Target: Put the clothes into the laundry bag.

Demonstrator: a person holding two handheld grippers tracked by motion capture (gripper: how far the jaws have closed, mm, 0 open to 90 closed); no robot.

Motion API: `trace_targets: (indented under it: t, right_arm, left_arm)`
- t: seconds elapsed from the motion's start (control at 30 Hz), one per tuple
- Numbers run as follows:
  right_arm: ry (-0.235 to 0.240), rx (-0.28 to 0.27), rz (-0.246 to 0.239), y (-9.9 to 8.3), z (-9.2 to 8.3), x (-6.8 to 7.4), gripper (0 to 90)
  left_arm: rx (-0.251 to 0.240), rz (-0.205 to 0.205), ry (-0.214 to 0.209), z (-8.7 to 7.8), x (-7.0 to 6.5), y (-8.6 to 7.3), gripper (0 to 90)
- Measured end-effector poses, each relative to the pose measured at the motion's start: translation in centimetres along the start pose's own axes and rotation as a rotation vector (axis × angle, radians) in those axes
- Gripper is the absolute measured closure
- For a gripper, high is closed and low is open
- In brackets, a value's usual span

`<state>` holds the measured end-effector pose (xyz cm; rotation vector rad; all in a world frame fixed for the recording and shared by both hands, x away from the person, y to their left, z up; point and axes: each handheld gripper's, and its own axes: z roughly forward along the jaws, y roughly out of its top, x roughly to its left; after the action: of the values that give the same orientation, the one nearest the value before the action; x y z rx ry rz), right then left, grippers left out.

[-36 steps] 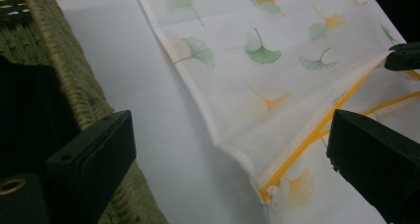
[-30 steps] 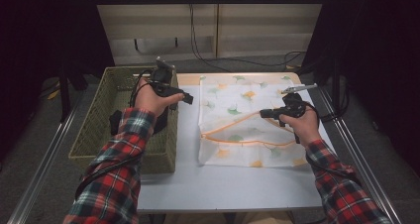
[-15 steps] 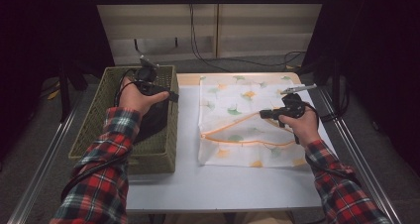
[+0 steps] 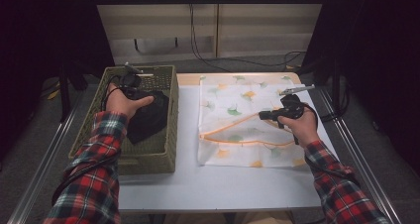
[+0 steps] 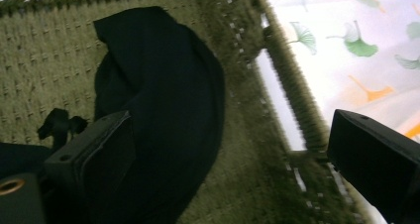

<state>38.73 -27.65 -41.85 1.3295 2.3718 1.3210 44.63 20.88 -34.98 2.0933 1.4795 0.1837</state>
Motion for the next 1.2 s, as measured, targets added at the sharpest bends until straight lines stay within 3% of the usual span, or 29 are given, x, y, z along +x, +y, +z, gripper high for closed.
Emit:
trace_targets:
  t: [0.13,0.33,0.63,0.77,1.2]
  right_arm:
    - [-0.003,-0.001,-0.002,0.0,0.0,0.0,90.0]
    - [-0.002,0.002,-0.001,0.0,0.0,0.0,90.0]
    - [-0.005,-0.001,-0.006,-0.1,0.0,0.0,90.0]
    - [-0.004,-0.001,-0.006,-0.1,0.0,0.0,90.0]
    - [-0.004,-0.002,-0.003,-0.1,0.0,0.0,90.0]
  left_arm:
    - [-0.003,-0.005,0.01,0.4,0.8,-0.3,3.8]
    - [0.011,0.018,0.032,1.0,1.9,-0.6,3.5]
    - [0.02,-0.007,0.044,2.5,3.7,-1.2,3.4]
    - [0.025,-0.02,0.051,3.5,4.0,-1.4,3.4]
    - [0.056,-0.012,0.05,6.0,4.6,-1.9,2.8]
